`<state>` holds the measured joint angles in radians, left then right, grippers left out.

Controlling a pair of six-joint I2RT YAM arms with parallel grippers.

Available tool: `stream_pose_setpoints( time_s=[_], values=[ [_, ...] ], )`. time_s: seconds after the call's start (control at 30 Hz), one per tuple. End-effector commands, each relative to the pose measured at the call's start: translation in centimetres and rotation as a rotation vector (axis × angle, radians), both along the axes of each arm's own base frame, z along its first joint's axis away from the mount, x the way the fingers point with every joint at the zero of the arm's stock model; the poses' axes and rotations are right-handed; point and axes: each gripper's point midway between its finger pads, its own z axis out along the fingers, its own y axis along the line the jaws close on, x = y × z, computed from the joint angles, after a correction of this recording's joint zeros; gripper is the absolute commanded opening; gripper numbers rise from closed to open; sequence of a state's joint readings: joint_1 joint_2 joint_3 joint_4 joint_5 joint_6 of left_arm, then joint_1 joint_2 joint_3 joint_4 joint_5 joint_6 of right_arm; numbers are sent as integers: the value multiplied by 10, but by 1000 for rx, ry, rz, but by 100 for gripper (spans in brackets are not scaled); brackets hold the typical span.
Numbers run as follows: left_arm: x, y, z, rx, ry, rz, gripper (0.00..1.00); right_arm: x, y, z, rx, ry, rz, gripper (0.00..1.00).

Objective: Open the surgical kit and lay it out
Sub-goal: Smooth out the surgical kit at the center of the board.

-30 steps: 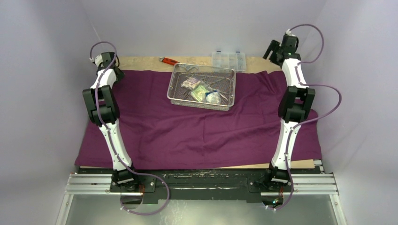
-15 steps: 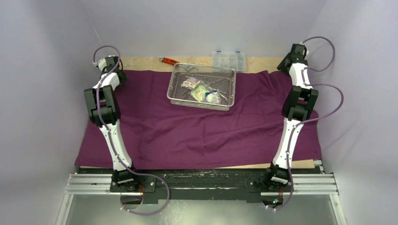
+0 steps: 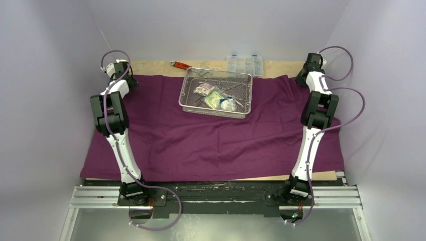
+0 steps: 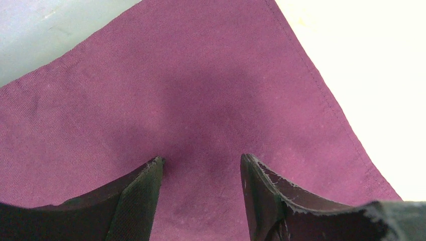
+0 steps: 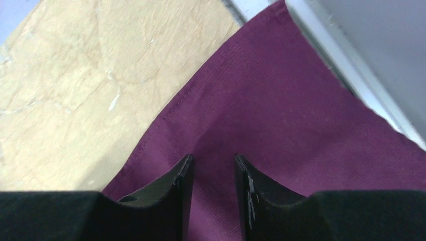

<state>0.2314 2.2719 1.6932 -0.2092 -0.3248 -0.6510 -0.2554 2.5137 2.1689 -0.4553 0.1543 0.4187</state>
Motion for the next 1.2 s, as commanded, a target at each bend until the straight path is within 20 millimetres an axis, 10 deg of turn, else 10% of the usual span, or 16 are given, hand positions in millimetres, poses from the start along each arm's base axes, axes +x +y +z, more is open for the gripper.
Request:
stream_pose_setpoints(
  time_s=[0.0, 0.23, 0.63, 0.9, 1.17],
  values=[
    [-1, -5, 7, -17, -8, -10, 57, -11, -39, -14, -175, 88, -82, 40],
    [-18, 16, 8, 57, 98, 90, 57, -11, -65, 24, -334, 90, -137, 50],
    [32, -9, 86, 70, -67, -216, 59, 8, 26, 129, -187, -152, 162, 89],
    [40, -72, 107, 7, -139, -438, 59, -20, 105, 114, -70, -88, 301, 88],
    [28, -126, 66, 56, 2, -515, 61, -47, 149, 67, -29, 30, 358, 90]
  ],
)
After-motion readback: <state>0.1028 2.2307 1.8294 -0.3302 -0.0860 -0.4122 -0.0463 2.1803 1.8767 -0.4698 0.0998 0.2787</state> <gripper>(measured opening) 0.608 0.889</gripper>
